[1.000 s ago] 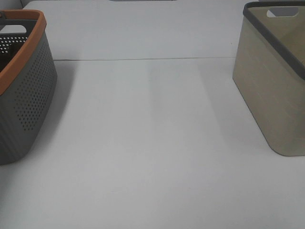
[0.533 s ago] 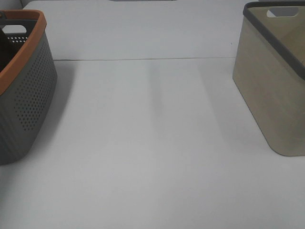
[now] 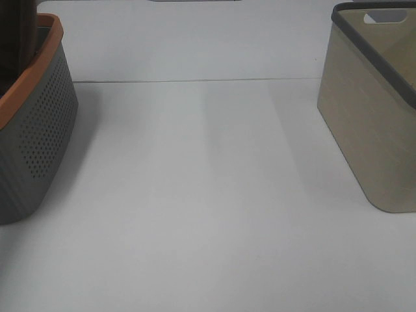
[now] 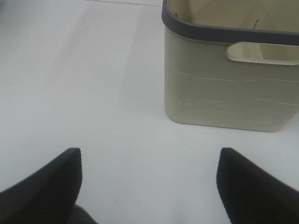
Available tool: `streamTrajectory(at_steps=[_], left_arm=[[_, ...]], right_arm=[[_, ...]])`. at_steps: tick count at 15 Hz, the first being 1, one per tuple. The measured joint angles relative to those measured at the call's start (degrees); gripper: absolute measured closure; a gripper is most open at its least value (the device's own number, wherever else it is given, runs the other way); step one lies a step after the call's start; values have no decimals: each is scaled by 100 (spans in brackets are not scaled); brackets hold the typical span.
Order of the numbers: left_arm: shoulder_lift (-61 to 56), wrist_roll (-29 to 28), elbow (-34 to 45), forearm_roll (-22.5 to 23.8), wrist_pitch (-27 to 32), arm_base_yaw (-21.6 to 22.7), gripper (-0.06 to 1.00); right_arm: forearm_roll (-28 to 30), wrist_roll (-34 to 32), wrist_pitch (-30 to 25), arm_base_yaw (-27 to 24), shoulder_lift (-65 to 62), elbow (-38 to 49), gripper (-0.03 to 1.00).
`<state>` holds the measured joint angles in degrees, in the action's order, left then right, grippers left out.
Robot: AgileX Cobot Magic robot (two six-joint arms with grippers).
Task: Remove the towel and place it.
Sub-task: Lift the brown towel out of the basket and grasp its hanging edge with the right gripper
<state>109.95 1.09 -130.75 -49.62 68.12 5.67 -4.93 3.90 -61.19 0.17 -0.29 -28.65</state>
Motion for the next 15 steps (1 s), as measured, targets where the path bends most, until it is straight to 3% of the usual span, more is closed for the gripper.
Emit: streamTrajectory(at_steps=[1,3,5,6,8,11,15], left_arm=[[0,97,-69,-447,-160,-34,94],[0,218,-120,-917,-688,-235,94],[0,315,-120,-1008,-1180,-573,94],[0,350,-120,-991,-1593,-963,94],[0,418,-120,-756,-2068,-1507,94],[6,458,-120,80,-2590,-2217,94],[172,435,-120,974,-2848,-2888,94]], right_arm=[[0,0,0,0,0,0,21],[0,-6,0,0,0,0,21],[0,-6,0,0,0,0,21],[0,-6,0,0,0,0,21],[0,-6,0,0,0,0,21],[0,-6,0,0,0,0,21],[0,-6,0,0,0,0,21]])
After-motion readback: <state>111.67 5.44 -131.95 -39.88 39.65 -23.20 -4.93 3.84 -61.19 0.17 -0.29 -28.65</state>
